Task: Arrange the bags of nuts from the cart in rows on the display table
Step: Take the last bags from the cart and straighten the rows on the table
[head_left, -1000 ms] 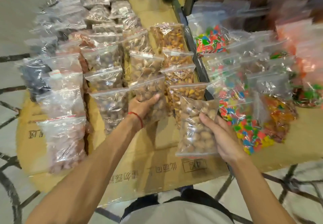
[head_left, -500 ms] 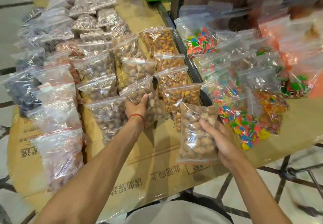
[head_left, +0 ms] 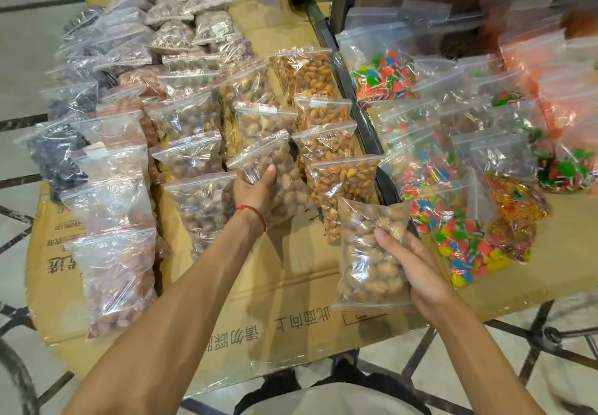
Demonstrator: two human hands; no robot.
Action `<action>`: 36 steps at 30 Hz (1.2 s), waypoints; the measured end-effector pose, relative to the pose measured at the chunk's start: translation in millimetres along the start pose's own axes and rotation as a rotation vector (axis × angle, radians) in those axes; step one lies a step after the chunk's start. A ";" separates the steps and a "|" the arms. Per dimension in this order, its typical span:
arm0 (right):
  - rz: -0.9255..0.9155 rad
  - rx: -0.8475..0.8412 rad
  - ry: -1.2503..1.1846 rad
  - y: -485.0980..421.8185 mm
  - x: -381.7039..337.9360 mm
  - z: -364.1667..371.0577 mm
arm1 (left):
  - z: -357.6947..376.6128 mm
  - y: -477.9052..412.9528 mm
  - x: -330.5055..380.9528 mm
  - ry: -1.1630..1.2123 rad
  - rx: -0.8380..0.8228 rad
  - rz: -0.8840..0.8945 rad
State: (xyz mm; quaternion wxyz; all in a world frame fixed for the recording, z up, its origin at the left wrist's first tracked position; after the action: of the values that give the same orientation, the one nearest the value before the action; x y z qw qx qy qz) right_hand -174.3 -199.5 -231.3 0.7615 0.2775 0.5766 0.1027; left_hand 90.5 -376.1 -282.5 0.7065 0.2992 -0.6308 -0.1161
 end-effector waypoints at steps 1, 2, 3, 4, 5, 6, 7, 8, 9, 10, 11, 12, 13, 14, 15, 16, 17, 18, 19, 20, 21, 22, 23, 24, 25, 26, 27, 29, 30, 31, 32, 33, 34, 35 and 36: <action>0.005 -0.001 0.006 0.1 1.3 -0.9 | -1.6 -3.4 -1.0 -0.025 0.026 0.007; 0.010 0.000 0.010 0.5 2.7 -1.8 | -3.5 -1.8 1.4 -0.082 0.060 0.022; 0.013 -0.001 0.013 1.0 4.0 -2.7 | -6.9 -6.0 0.5 -0.173 0.102 0.040; 0.016 -0.001 0.011 2.0 5.0 -3.3 | -9.3 -5.5 1.1 -0.253 0.140 0.054; 0.018 -0.001 0.011 2.9 6.1 -3.6 | -10.5 -2.3 2.1 -0.305 0.167 0.053; 0.021 0.000 0.011 3.6 7.1 -3.7 | -10.1 4.0 4.0 -0.323 0.175 0.046; 0.023 -0.005 0.011 4.1 8.2 -3.8 | -8.7 9.5 6.6 -0.339 0.169 0.043; 0.025 -0.010 0.012 4.8 8.8 -3.1 | -6.5 17.4 10.2 -0.360 0.155 0.050; 0.027 -0.015 0.011 5.5 8.8 -2.2 | -5.3 24.5 12.5 -0.391 0.143 0.066; 0.027 -0.022 0.010 6.7 7.6 0.1 | -4.2 33.6 14.6 -0.422 0.125 0.090; 0.021 -0.034 0.008 7.6 5.8 2.8 | -3.5 44.7 16.6 -0.443 0.100 0.120; 0.016 -0.049 0.008 8.1 4.5 5.7 | -3.0 57.7 18.3 -0.444 0.059 0.149; 0.012 -0.060 0.009 8.1 3.2 8.4 | -1.1 67.7 19.0 -0.417 -0.001 0.193; 0.012 -0.067 0.007 7.7 2.2 11.2 | 2.6 81.5 20.2 -0.381 -0.090 0.219; 0.012 -0.078 0.001 6.4 2.2 13.5 | 5.9 91.7 17.3 -0.338 -0.186 0.208; 0.021 -0.093 0.000 5.4 2.6 16.5 | 9.4 101.5 11.3 -0.308 -0.285 0.157; 0.031 -0.106 0.007 3.9 3.9 19.1 | 12.8 109.9 4.2 -0.296 -0.370 0.086; 0.037 -0.119 0.027 3.5 3.6 23.0 | 16.0 118.4 -2.8 -0.287 -0.441 0.005; 0.040 -0.139 0.054 3.3 2.5 27.7 | 18.6 124.3 -8.8 -0.273 -0.497 -0.065; 0.044 -0.158 0.085 3.3 1.7 32.9 | 21.3 128.9 -13.1 -0.248 -0.538 -0.111; 0.058 -0.178 0.128 3.7 1.4 38.7 | 23.0 131.5 -15.3 -0.231 -0.560 -0.135; 0.074 -0.200 0.179 4.0 0.5 45.0 | 24.3 134.9 -15.3 -0.232 -0.573 -0.139; 0.088 -0.228 0.225 3.3 0.1 50.7 | 24.3 136.7 -14.8 -0.259 -0.577 -0.129; 0.099 -0.255 0.262 2.8 -0.3 56.0 | 23.3 136.1 -14.2 -0.299 -0.577 -0.106; 0.120 -0.277 0.276 2.1 0.3 60.0 | 21.8 135.5 -12.5 -0.338 -0.574 -0.072; 0.150 -0.296 0.272 1.9 0.9 64.2 | 18.5 134.3 -10.0 -0.367 -0.558 -0.029; 0.180 -0.307 0.264 1.6 1.4 67.8 | 15.0 132.9 -7.1 -0.383 -0.535 0.013; 0.181 -0.343 0.283 4.1 -1.8 76.9 | 7.0 130.8 -4.0 -0.372 -0.489 0.048; 0.172 -0.338 0.298 4.7 -3.1 78.9 | 3.7 131.7 -2.4 -0.346 -0.471 0.055; 0.159 -0.320 0.322 5.1 -4.4 79.3 | 1.0 132.5 -0.2 -0.313 -0.449 0.060; 0.136 -0.291 0.352 4.4 -5.6 78.1 | -2.6 131.0 0.5 -0.284 -0.419 0.073; 0.105 -0.251 0.373 3.0 -6.5 76.1 | -8.3 129.1 1.7 -0.258 -0.375 0.085; 0.072 -0.194 0.369 1.5 -7.0 73.3 | -16.0 125.5 2.8 -0.227 -0.318 0.097; 0.044 -0.120 0.344 0.4 -6.8 69.1 | -23.2 122.7 3.5 -0.183 -0.264 0.097; 0.009 -0.048 0.311 1.2 -7.1 65.1 | -31.0 119.1 2.8 -0.124 -0.213 0.092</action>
State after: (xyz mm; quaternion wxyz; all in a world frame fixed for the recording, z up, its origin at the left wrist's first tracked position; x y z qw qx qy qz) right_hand -115.4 -221.7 -213.0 0.6691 0.2427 0.6836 0.1613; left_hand 95.3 -274.5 -213.2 0.6986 0.1855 -0.6703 -0.1684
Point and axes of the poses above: each hand's wrist, its own y-axis away from the middle knuckle, its own z-axis out of the palm, x = y × z, the point moved 9 cm from there along -y, towards the middle knuckle, and after that the axes turned 3 degrees about -y, right-handed, at the moved point
